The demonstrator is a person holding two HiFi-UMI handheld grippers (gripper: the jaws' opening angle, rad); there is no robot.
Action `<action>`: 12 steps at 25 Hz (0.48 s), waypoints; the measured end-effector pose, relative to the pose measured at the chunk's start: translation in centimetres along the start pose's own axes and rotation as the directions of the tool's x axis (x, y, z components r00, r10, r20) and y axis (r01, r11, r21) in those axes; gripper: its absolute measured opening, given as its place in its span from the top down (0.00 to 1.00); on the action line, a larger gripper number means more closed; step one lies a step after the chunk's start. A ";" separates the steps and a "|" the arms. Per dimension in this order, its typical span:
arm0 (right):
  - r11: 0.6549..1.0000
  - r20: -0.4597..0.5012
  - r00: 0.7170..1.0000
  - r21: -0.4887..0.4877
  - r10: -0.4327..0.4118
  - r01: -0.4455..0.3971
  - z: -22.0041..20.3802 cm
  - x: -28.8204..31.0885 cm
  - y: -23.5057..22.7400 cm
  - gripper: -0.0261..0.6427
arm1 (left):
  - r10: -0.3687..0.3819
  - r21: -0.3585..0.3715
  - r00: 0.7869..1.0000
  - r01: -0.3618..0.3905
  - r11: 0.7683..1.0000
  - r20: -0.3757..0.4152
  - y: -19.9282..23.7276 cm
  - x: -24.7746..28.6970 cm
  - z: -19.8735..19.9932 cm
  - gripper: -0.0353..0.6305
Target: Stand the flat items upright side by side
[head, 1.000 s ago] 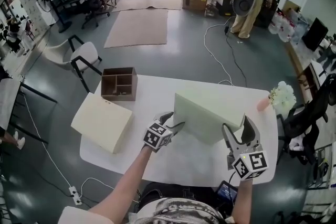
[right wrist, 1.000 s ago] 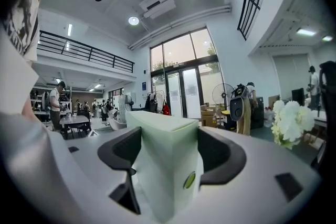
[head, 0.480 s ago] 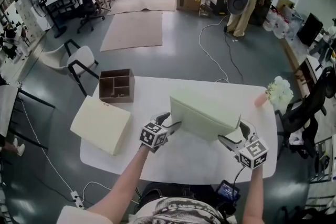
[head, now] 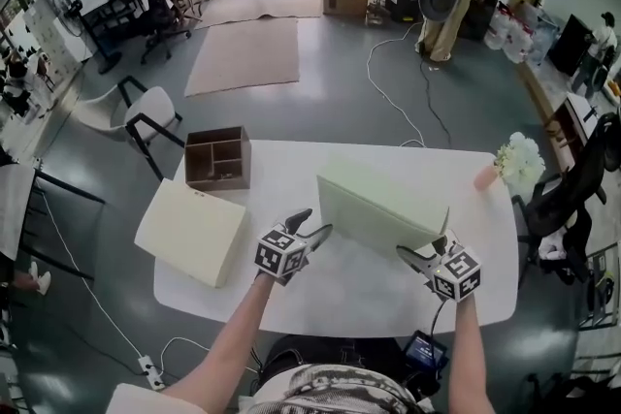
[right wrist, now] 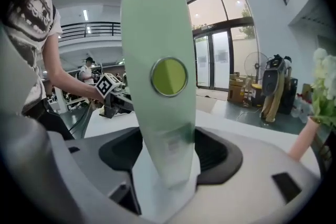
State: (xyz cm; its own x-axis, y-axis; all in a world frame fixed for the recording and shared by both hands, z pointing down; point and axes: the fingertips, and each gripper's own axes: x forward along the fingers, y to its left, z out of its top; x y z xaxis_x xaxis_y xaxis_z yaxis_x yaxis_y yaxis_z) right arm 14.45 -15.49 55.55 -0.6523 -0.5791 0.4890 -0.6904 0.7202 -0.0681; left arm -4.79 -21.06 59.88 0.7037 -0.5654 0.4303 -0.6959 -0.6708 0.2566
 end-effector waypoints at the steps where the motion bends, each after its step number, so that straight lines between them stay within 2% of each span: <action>1: 0.999 0.016 0.999 0.015 -0.041 0.041 0.0 -0.2 0.0 0.49 | 0.006 -0.006 1.000 -0.006 1.000 0.004 0.0 -0.4 0.0 0.54; 6: 0.955 0.064 0.959 0.133 -0.276 0.266 -0.7 -1.2 0.2 0.54 | 0.024 -0.041 1.000 -0.023 0.999 0.012 -0.3 -2.2 -1.1 0.55; 12: 0.914 0.066 0.921 0.166 -0.384 0.369 -0.8 -1.5 0.7 0.56 | 0.025 -0.062 1.000 -0.024 0.998 0.011 -1.3 -3.3 -2.2 0.55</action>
State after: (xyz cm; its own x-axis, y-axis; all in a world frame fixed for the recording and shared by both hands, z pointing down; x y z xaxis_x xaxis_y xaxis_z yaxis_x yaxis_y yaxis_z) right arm 15.17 -13.86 55.48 -0.3567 -0.8348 0.4193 -0.9240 0.3814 -0.0267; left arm -6.49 -17.27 60.00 0.6875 -0.5871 0.4274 -0.7204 -0.6257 0.2992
